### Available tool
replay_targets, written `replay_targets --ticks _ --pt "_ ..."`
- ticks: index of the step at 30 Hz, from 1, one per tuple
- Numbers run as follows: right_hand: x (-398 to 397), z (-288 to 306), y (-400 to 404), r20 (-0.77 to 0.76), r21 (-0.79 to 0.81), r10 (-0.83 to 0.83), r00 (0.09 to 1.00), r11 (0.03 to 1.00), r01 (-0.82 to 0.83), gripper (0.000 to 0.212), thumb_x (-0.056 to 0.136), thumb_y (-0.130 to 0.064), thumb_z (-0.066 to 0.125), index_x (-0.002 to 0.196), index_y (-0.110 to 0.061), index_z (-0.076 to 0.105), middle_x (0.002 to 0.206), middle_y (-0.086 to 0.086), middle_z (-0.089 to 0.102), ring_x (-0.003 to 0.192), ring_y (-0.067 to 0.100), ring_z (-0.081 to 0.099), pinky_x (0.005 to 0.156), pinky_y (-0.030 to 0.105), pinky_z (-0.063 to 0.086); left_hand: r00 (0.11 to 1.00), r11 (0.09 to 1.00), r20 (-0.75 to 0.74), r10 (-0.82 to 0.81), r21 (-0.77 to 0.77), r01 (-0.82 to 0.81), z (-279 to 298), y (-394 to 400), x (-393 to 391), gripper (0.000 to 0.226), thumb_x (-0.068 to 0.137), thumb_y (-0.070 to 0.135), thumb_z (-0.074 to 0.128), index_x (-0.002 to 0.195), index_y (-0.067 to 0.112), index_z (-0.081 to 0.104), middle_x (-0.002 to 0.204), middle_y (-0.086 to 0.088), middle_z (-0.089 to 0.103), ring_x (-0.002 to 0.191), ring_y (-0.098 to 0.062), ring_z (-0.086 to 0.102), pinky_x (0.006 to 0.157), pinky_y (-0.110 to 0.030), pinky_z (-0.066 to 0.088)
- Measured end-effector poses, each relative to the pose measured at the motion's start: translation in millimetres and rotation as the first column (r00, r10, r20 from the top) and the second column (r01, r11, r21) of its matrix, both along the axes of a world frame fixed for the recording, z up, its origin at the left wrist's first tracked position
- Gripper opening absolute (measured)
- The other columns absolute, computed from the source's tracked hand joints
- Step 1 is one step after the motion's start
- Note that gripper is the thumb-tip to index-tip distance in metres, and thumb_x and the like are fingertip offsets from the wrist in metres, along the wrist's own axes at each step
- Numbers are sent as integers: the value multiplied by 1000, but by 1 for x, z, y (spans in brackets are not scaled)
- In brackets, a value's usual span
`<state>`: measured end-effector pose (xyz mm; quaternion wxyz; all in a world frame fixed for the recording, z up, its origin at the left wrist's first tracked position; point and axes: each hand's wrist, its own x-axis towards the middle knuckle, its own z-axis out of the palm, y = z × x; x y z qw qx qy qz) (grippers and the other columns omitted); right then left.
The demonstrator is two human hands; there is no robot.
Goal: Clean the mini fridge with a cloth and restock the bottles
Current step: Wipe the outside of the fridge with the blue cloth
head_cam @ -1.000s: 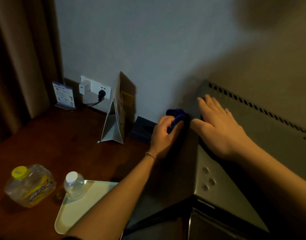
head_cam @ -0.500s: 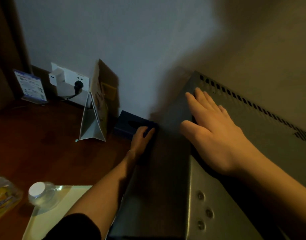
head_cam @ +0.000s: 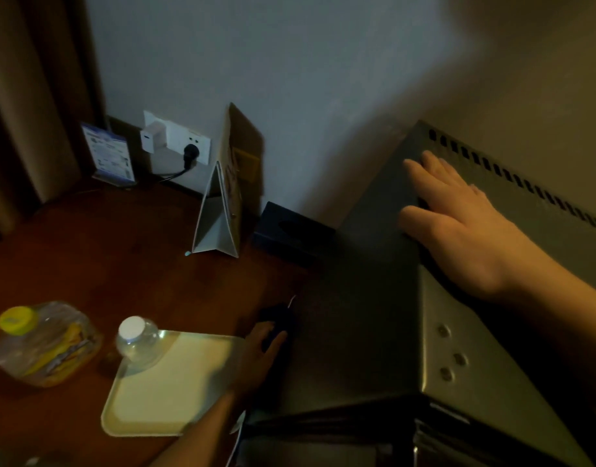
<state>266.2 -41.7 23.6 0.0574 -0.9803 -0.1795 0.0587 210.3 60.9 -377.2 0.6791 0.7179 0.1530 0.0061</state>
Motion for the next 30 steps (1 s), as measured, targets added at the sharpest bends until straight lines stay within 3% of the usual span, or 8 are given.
replay_targets --ticks 4,8,11,16,20,25,28,30 --pt "-1 2 0 13 -2 1 1000 1000 -1 72 97 -43 42 160 -29 9 168 -6 -4 152 6 -7 122 33 -2 999 993 -46 -23 119 28 4 4 -40 25 98 24 57 120 14 65 119 2 60 108 -10 57 84 -3 37" --pt "-4 3 2 34 3 3 999 1000 -3 67 100 -25 46 160 -25 16 168 -3 1 153 10 -2 124 38 2 999 987 -32 34 158 -28 15 6 -75 26 97 29 59 120 21 65 119 13 59 108 2 54 93 -11 42" --pt "-8 5 4 33 20 6 999 1000 -7 62 99 -21 48 157 -17 25 168 0 7 154 12 0 124 40 4 998 994 -46 42 103 -37 29 4 -93 22 97 30 57 119 28 60 118 21 52 108 7 50 92 -4 37" --pt "-8 4 2 48 18 7 999 1000 -7 57 99 -20 47 154 -13 31 168 3 11 154 14 2 123 41 5 997 997 36 73 25 -74 45 -2 -107 16 93 35 54 106 43 59 118 17 56 111 4 51 100 -29 46" --pt "-7 3 0 57 22 10 998 1000 -11 57 99 -21 47 153 -10 31 168 4 10 154 16 2 124 42 4 971 994 212 109 -29 -105 94 -3 -109 16 93 55 56 100 46 66 113 21 56 110 0 53 89 -14 41" --pt "-3 1 0 52 5 13 999 1000 -13 70 95 -39 45 156 -10 25 168 6 9 154 18 2 124 43 5 902 988 405 148 -94 -120 164 -7 -109 44 89 65 54 100 25 68 119 5 58 112 -25 56 96 -49 44" --pt "-3 1 0 54 -4 13 998 1000 -12 91 75 -47 32 159 -15 18 168 4 5 154 17 0 123 43 3 882 990 452 133 -100 -98 194 -8 -109 45 89 64 52 100 23 68 122 1 58 114 -29 55 95 -54 44" --pt "-1 -1 -3 55 -14 21 998 1000 -21 88 78 -47 33 158 -14 19 168 5 7 154 17 0 122 44 4 873 992 474 118 -92 -84 205 -8 -107 44 91 63 51 101 24 68 123 2 57 114 -30 55 94 -54 44"
